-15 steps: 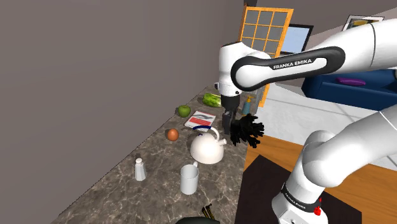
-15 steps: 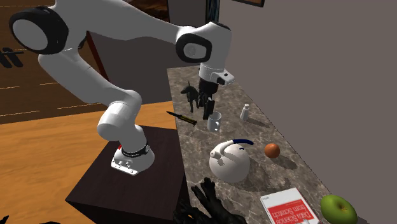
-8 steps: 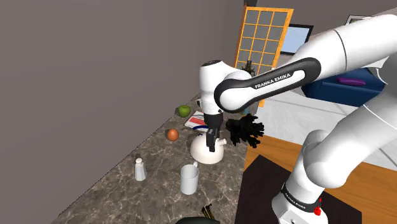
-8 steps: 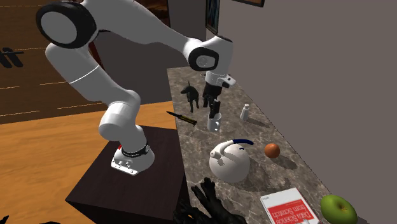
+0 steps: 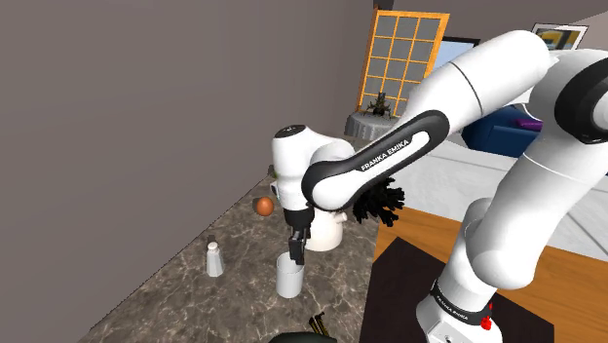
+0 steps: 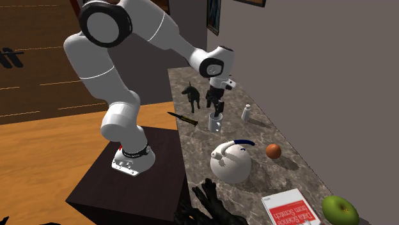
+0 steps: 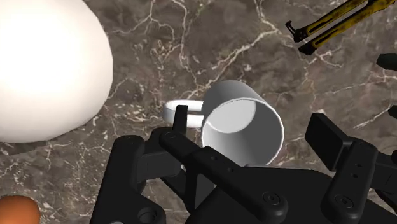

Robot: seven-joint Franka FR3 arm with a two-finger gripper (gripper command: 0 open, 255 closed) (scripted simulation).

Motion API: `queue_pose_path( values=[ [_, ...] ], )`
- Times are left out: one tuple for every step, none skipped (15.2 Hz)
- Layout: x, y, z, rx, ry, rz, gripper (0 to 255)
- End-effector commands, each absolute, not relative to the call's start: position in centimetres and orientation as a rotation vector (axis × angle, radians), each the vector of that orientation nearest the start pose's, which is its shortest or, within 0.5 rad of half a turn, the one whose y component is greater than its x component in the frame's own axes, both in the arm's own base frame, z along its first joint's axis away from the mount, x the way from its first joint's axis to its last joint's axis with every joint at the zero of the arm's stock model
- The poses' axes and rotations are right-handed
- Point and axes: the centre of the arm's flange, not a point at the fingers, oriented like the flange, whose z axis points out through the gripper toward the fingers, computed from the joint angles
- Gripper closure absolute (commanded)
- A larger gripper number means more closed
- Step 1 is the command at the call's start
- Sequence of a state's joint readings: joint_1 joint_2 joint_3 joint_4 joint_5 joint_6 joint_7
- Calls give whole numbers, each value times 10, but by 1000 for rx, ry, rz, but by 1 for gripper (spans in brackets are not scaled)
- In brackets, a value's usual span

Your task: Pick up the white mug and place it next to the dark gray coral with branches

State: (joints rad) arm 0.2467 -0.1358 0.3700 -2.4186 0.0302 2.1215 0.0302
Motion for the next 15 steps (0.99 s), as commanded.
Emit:
queue_pose_path(
  values=[
    [372, 283, 329, -3069, -935, 245, 0],
    [372, 294, 322, -3062, -958, 245, 0],
    [372, 305, 314, -3055, -981, 246, 0],
    [372, 316, 306, -3048, -1004, 246, 0],
    [371, 317, 304, -3046, -1008, 246, 0],
    [371, 317, 299, -3046, -1008, 246, 0],
    [370, 316, 294, -3046, -1008, 246, 0],
    [370, 316, 289, -3046, -1008, 246, 0],
    [369, 315, 283, -3046, -1008, 246, 0],
    [368, 314, 278, -3046, -1008, 246, 0],
    [368, 314, 273, -3046, -1008, 246, 0],
    [367, 313, 265, -3046, -1008, 246, 0],
    [367, 313, 265, -3046, -1008, 246, 0],
    [367, 313, 265, -3046, -1008, 246, 0],
    [367, 313, 265, -3046, -1008, 246, 0]
  ],
)
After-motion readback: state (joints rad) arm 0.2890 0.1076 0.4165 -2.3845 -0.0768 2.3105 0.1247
